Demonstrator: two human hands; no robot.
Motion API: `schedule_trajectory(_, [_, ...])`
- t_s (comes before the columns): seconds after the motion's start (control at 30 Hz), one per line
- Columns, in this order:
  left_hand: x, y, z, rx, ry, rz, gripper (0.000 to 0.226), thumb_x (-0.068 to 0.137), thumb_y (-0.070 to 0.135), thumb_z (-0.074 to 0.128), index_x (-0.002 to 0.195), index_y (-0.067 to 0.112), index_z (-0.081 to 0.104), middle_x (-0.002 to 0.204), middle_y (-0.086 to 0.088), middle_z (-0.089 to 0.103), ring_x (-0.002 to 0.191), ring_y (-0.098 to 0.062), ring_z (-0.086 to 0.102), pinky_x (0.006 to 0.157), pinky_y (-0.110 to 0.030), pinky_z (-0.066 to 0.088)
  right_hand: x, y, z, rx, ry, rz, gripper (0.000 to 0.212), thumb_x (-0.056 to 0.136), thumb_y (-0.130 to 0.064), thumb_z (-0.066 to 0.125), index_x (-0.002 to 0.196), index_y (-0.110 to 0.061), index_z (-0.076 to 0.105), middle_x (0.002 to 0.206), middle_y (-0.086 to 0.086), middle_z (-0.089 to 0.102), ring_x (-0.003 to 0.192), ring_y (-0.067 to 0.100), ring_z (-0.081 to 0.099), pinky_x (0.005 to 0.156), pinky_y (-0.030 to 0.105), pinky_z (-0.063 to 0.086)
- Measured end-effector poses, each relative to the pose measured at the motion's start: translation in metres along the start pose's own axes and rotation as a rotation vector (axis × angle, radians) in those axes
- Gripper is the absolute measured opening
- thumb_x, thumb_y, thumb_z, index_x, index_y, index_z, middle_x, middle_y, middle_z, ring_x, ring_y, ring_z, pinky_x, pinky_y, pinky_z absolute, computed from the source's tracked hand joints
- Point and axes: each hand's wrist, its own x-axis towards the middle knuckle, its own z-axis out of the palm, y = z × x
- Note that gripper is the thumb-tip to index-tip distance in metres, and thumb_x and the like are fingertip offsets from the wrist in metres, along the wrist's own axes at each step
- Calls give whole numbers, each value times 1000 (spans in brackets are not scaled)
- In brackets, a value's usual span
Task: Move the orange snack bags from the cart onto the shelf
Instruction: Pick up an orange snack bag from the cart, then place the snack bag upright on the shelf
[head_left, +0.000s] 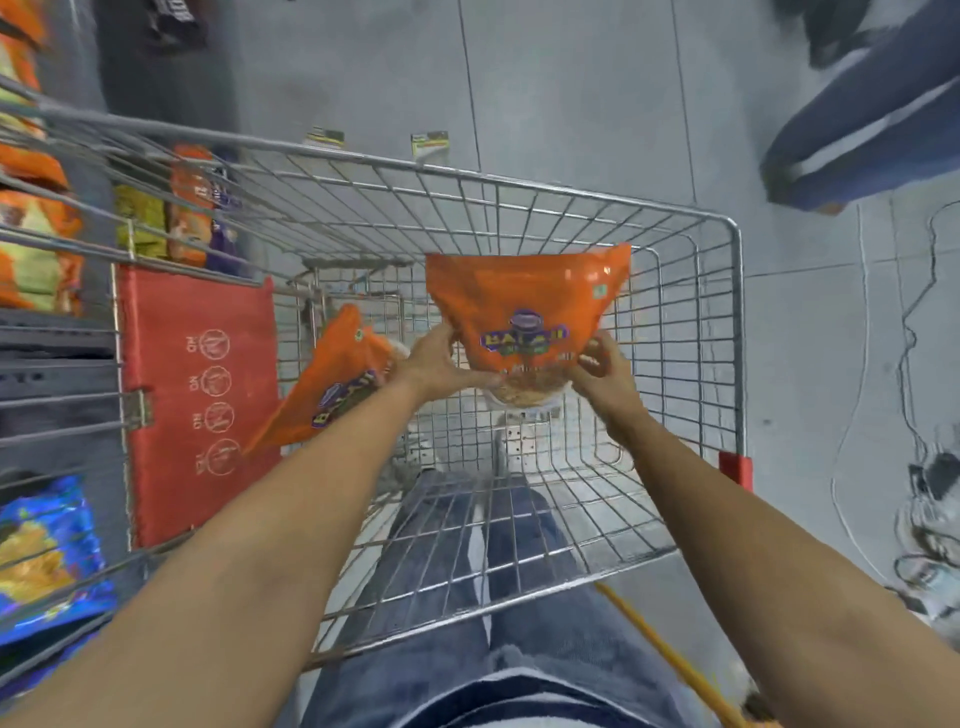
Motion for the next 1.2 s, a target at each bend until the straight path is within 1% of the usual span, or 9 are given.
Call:
schedule_trajectory(0.1, [5,1,11,-109,-17,38,81,57,23,89,124,26,45,112,15,57,109,-10,52,98,-27,38,14,-1,-2,-114,-141,35,75,55,-34,89,111,-57,46,121,-13,55,109,9,53,81,34,52])
schedule_trajectory(0.27, [13,2,18,-171,-36,25,82,54,15,90,124,22,47,122,4,61,117,-18,55,92,-29,44,36,-1,-4,-378,-266,27,84,49,-7,93,124,-14,55,106,-6,65,105,20,64,89,35,50])
schedule_trajectory(0.37, [9,4,17,-176,-24,25,76,52,18,91,115,27,50,114,9,62,113,-16,56,93,-32,48,30,8,-2,-227,-232,73,77,51,0,90,120,-10,56,114,9,69,106,27,65,91,45,54])
schedule_trajectory(0.53, [-20,18,11,-190,68,112,98,48,35,91,133,30,43,121,13,54,108,-13,51,86,-31,49,12,-11,-5,-146,-195,93,72,56,0,88,118,-10,54,116,11,67,105,29,63,79,37,55])
schedule_trajectory(0.63, [-51,34,-3,-250,153,134,105,46,39,90,137,28,39,132,4,54,119,-19,51,98,-44,50,4,-48,-10,-152,-255,-29,73,56,-1,88,120,-10,55,117,8,66,103,24,63,70,26,56])
schedule_trajectory(0.7, [-75,48,-16,-275,234,173,104,50,34,90,140,25,38,136,-3,53,124,-24,51,100,-49,49,-5,-82,-11,-176,-317,-133,74,55,-6,87,121,-11,55,118,9,66,103,23,63,75,28,56])
schedule_trajectory(0.93, [-180,98,-64,-395,584,423,82,58,18,89,127,29,46,119,-4,63,104,-17,62,90,-36,56,-46,-208,7,-224,-530,-507,64,66,-5,85,124,-12,58,121,12,67,109,30,64,92,48,54])
schedule_trajectory(1.07, [-243,104,-84,-509,787,503,78,53,21,88,121,28,49,111,6,67,101,-9,65,96,-40,53,-79,-265,36,-254,-649,-687,55,67,-3,85,116,-17,64,113,5,72,103,23,68,89,46,57])
schedule_trajectory(1.2, [-316,99,-107,-511,1028,577,72,56,17,88,118,24,53,115,1,68,107,-14,65,93,-35,54,-125,-310,80,-226,-793,-812,58,60,-7,87,112,-21,65,109,3,73,99,21,70,83,45,60])
